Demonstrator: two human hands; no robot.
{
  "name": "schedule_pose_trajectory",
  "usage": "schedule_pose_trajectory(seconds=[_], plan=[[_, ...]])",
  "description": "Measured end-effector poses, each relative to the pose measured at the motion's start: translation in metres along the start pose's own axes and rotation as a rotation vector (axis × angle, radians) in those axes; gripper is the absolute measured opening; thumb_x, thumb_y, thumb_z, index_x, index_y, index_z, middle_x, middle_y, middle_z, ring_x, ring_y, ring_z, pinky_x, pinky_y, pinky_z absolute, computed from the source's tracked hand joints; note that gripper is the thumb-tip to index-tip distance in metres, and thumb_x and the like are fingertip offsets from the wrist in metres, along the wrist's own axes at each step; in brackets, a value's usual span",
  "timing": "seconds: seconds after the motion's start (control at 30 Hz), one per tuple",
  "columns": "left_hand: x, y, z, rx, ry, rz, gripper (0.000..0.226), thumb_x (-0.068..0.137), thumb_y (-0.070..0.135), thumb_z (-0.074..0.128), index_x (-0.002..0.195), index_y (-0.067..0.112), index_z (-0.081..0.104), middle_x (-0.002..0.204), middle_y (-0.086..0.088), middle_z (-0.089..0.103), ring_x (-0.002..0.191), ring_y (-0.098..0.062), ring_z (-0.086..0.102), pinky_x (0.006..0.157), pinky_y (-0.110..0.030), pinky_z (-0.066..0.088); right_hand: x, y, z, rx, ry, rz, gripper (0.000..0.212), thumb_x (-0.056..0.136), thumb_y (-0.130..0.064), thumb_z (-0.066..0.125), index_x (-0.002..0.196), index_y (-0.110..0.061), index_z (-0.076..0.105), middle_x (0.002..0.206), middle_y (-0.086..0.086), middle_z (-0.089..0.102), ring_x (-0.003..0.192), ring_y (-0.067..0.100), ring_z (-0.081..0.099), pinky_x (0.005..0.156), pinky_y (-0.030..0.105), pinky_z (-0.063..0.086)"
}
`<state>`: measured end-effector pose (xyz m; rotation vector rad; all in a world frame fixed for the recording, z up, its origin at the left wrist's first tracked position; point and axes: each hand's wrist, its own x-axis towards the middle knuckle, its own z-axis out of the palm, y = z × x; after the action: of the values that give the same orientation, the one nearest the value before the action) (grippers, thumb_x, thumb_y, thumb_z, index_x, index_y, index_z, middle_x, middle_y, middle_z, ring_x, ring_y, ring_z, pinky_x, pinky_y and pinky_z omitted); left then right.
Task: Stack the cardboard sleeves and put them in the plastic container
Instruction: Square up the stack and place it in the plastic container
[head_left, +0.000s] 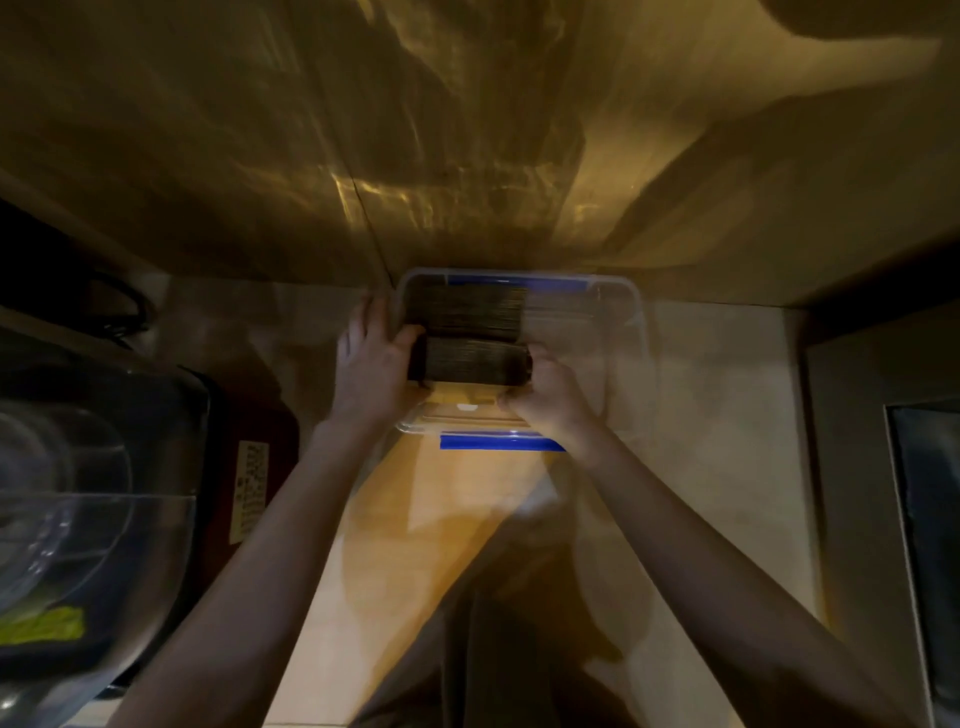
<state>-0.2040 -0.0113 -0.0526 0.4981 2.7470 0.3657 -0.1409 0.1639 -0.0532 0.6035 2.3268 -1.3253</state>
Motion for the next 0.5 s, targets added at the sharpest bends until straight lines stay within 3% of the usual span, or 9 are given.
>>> schedule_pose_trajectory(seconds=[0.27,0.4,0.5], plan=[[-0.001,0.002,0.003,-0.025,0.040,-0.039,0.067,0.074,0.020,0.068,0.134,0.019,0.039,0.155,-0.018,0.010,0.143,-0.034,0.001,0.113,-0.049,0.016,0.006,-0.001,-0.001,0.088,-0.031,0.004,0.048,0.075,-0.008,0.069,0.119,-0.013,0.051,0.112,0.008,0.064,0.103,0.017,0.056,0.081,0.023,0.041],[0.000,0.003,0.005,-0.054,0.035,-0.077,0.071,0.073,0.020,0.069,0.135,0.017,0.035,0.154,-0.019,0.014,0.141,-0.035,0.009,0.110,-0.048,0.023,0.009,-0.007,-0.004,0.346,-0.044,0.125,0.042,0.081,-0.010,0.058,0.122,-0.015,0.050,0.104,0.003,0.061,0.095,0.016,0.056,0.068,0.021,0.040],[0.000,0.006,0.009,-0.178,-0.002,-0.122,0.076,0.073,0.017,0.069,0.138,0.015,0.030,0.152,-0.020,0.015,0.138,-0.037,0.020,0.110,-0.047,0.030,0.014,-0.012,-0.003,0.714,-0.008,0.264,0.036,0.091,-0.017,0.044,0.127,-0.010,0.047,0.104,0.005,0.059,0.092,0.017,0.055,0.072,0.026,0.042]])
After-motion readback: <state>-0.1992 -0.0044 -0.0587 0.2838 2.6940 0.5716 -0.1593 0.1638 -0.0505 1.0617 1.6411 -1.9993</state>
